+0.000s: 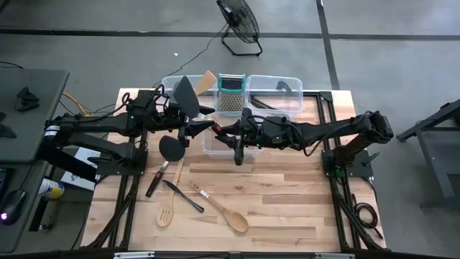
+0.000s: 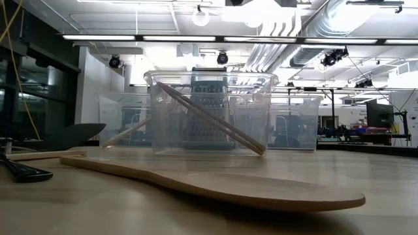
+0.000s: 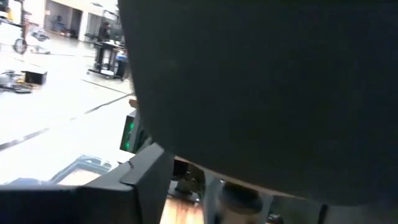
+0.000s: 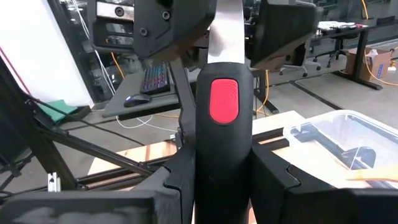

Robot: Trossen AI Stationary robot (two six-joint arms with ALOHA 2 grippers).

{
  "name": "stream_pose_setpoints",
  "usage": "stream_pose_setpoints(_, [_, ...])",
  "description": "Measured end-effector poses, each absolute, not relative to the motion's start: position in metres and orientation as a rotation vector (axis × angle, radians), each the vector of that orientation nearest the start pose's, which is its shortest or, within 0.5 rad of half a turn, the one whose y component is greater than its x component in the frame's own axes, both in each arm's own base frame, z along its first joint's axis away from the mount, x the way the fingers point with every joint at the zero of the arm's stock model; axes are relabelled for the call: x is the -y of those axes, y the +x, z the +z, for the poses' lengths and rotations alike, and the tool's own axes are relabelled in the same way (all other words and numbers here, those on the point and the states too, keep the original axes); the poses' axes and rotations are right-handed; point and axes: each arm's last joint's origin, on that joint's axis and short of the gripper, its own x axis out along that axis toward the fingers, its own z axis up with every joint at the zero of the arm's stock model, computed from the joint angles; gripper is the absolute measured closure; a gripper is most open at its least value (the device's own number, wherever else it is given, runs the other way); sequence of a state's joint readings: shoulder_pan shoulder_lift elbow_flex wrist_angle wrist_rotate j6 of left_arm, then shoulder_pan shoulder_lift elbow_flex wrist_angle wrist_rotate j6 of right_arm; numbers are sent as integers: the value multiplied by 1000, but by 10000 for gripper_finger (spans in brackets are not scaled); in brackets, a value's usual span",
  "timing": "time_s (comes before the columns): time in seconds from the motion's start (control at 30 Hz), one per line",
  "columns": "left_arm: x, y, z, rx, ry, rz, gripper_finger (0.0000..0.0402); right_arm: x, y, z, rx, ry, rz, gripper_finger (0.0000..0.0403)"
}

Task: Pick & Place Kitchen Items
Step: Put the black spatula into the left transparent bin

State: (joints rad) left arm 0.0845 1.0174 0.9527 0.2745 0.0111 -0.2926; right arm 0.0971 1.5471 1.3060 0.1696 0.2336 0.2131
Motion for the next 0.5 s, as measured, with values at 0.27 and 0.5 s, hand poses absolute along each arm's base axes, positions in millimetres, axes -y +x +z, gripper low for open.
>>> stream_pose_setpoints(0.27, [-18, 223, 392, 214, -277, 9, 269, -28, 361, 360, -56, 202, -143, 301])
stream_pose_setpoints(0.5, [-17, 223, 393, 212, -260, -16, 338, -29, 360, 360, -63, 188, -135, 301])
